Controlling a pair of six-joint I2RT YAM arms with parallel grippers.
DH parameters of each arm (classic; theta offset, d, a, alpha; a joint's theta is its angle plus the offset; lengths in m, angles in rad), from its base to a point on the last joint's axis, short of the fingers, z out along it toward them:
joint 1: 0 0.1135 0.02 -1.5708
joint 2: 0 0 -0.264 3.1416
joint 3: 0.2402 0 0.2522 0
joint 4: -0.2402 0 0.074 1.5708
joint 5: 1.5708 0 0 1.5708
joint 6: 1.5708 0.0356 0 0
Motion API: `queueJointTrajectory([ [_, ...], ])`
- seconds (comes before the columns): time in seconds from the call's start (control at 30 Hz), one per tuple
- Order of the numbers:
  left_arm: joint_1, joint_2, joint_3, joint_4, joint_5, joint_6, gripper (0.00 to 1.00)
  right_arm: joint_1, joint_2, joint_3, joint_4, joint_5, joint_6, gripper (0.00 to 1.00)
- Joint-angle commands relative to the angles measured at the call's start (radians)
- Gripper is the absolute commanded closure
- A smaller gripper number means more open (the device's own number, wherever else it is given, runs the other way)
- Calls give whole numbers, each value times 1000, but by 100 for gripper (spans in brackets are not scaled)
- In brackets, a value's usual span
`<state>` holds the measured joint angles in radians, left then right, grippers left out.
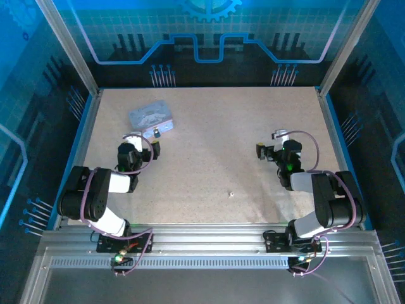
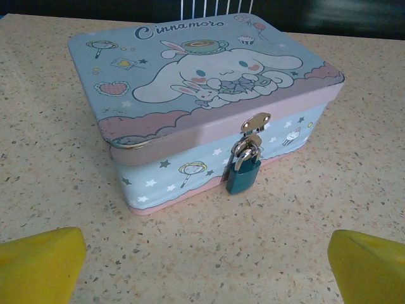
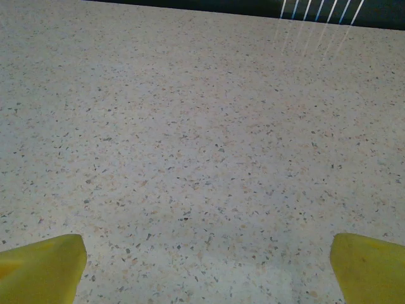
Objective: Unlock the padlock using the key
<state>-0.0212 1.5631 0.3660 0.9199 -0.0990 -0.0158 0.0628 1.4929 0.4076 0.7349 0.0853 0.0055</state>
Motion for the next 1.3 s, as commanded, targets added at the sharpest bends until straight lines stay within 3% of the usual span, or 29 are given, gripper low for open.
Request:
queueJointTrajectory([
  [0.0, 13, -10, 19, -4, 22, 22, 1, 1, 10, 22, 24, -12, -13, 0],
  [1.27, 12, -10, 12, 6, 15, 18, 1, -9, 10, 22, 23, -29, -10, 0],
])
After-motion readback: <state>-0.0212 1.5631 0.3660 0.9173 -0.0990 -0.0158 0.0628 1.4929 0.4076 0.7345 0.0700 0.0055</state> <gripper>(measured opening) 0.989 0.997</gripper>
